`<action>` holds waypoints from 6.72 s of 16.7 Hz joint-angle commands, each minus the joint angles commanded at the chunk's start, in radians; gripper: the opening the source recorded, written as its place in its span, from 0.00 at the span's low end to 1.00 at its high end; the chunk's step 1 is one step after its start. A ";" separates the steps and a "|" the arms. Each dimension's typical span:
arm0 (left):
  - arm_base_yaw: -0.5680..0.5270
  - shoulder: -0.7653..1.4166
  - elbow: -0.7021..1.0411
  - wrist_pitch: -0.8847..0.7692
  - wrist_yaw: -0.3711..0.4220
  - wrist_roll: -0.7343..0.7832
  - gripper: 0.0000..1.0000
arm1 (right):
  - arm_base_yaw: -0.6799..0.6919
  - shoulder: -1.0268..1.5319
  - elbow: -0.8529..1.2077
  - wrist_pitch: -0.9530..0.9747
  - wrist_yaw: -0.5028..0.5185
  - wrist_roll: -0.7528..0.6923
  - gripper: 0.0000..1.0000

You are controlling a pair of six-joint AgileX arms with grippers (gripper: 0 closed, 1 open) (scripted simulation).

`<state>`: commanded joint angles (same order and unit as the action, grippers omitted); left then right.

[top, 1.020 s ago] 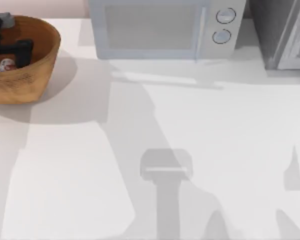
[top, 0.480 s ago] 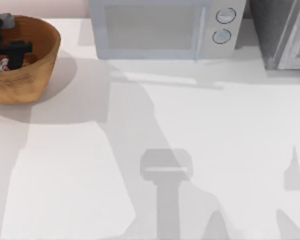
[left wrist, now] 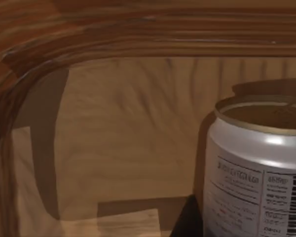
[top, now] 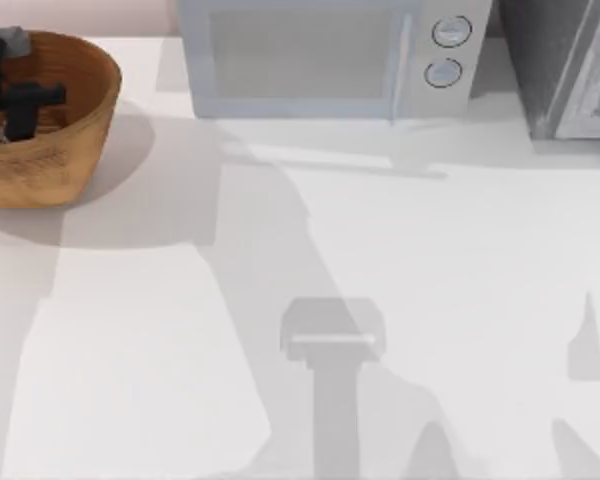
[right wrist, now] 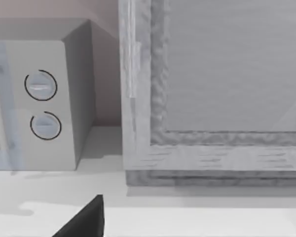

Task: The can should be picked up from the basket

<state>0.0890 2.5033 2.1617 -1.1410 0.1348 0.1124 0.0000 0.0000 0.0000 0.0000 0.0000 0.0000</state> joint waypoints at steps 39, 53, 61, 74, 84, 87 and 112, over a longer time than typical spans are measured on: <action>-0.089 -2.503 -2.162 1.141 -0.135 -0.112 0.00 | 0.000 0.000 0.000 0.000 0.000 0.000 1.00; -0.138 -2.186 -1.983 1.398 0.041 -0.116 0.00 | 0.000 0.000 0.000 0.000 0.000 0.000 1.00; -0.184 -1.705 -1.748 1.729 0.287 -0.126 0.00 | 0.000 0.000 0.000 0.000 0.000 0.000 1.00; -0.240 -1.025 -1.445 2.143 0.647 -0.103 0.00 | 0.000 0.000 0.000 0.000 0.000 0.000 1.00; -0.273 -0.566 -1.261 2.387 0.872 -0.090 0.00 | 0.000 0.000 0.000 0.000 0.000 0.000 1.00; -0.290 -0.432 -1.215 2.447 0.944 -0.083 0.00 | 0.000 0.000 0.000 0.000 0.000 0.000 1.00; -0.374 -0.003 -1.116 2.559 1.200 -0.074 0.60 | 0.000 0.000 0.000 0.000 0.000 0.000 1.00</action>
<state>-0.2850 2.5006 1.0461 1.4176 1.3344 0.0382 0.0000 0.0000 0.0000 0.0000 0.0000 0.0000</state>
